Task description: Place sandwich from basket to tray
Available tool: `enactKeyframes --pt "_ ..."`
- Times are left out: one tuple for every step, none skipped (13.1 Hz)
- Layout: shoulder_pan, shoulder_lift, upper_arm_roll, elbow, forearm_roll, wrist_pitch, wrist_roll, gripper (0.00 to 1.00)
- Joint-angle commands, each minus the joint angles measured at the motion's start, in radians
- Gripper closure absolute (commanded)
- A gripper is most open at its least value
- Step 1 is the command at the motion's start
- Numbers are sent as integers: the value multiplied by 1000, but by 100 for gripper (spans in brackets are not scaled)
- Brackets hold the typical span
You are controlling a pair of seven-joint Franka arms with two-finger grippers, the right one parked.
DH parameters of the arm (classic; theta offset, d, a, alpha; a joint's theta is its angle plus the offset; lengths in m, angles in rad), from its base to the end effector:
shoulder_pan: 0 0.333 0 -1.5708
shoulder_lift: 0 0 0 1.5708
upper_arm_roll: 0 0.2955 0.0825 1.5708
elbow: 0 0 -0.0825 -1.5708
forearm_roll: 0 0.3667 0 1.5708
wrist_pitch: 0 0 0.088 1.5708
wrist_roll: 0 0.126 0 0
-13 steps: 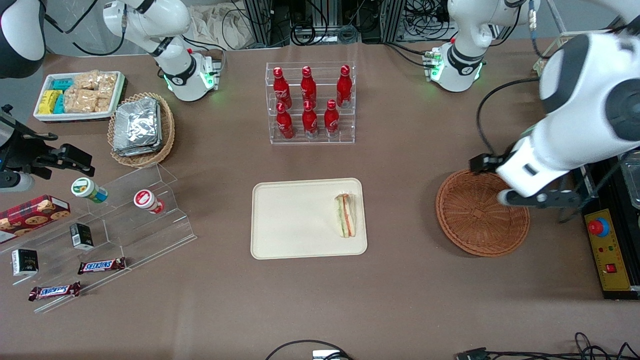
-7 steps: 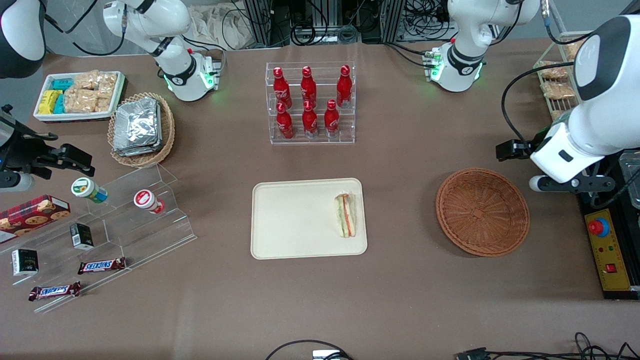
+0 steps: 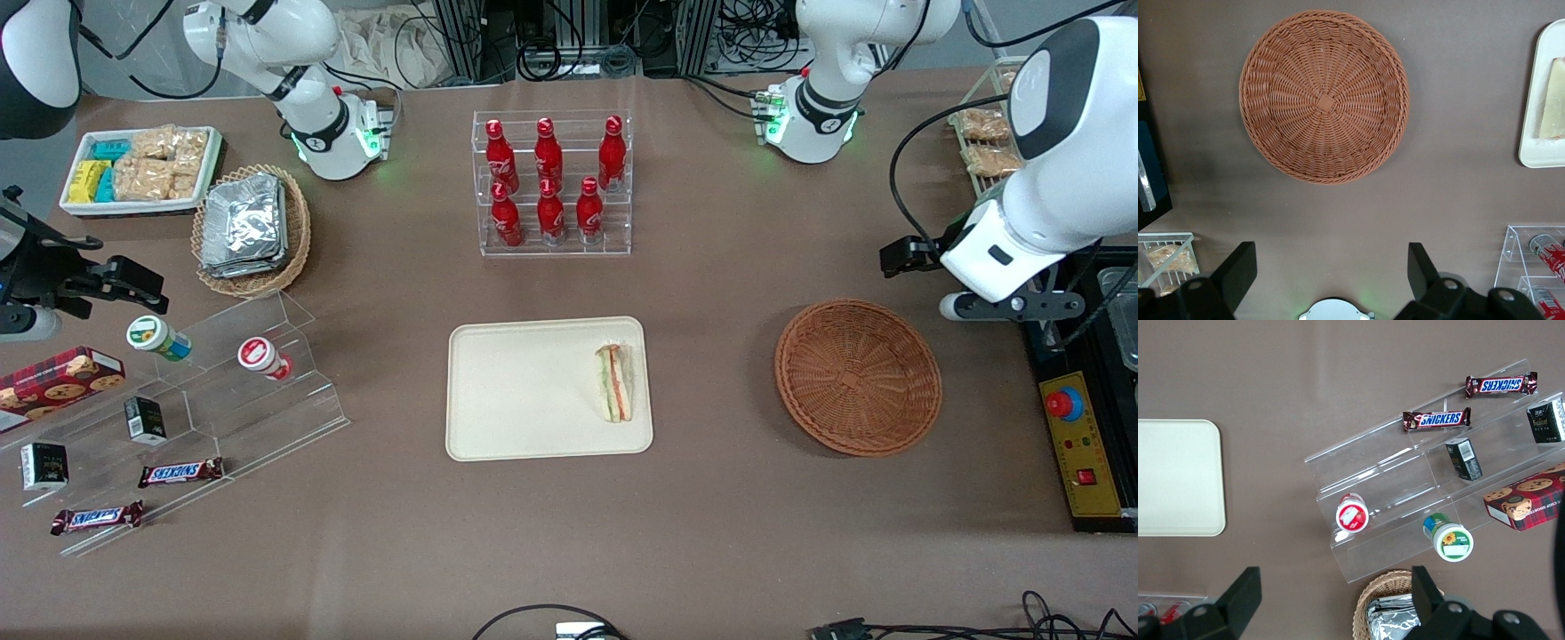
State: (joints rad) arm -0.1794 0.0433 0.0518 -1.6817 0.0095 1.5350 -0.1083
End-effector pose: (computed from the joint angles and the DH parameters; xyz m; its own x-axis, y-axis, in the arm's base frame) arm 0.5286 -0.0670 0.5095 0.9823 -0.0163 -0.1864 -0.0227 -0.9992 -0.0320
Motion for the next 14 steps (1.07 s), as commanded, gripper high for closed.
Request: enactKeyframes --pt "140 -42 -129 -36 7 20 9 0" --pt "202 -43 -194 -36 12 23 9 0" --pt "224 -45 -222 -35 23 31 9 0" --pt "224 -45 -224 -35 29 34 9 0" --pt "224 -45 -222 -35 29 42 9 0" --pt "224 -43 -222 -35 29 46 9 0" --pt "224 -37 -222 -35 29 47 9 0" --pt "224 -34 -222 -30 29 48 9 0" --pt "224 -33 -222 -27 29 48 7 0" --pt "225 -33 -222 -27 29 48 7 0" --pt "225 -34 -221 -29 29 48 7 0" --pt "225 -34 -221 -29 29 48 7 0" --pt "225 -34 -221 -29 27 48 7 0" --pt "225 -34 -219 -29 27 51 6 0"
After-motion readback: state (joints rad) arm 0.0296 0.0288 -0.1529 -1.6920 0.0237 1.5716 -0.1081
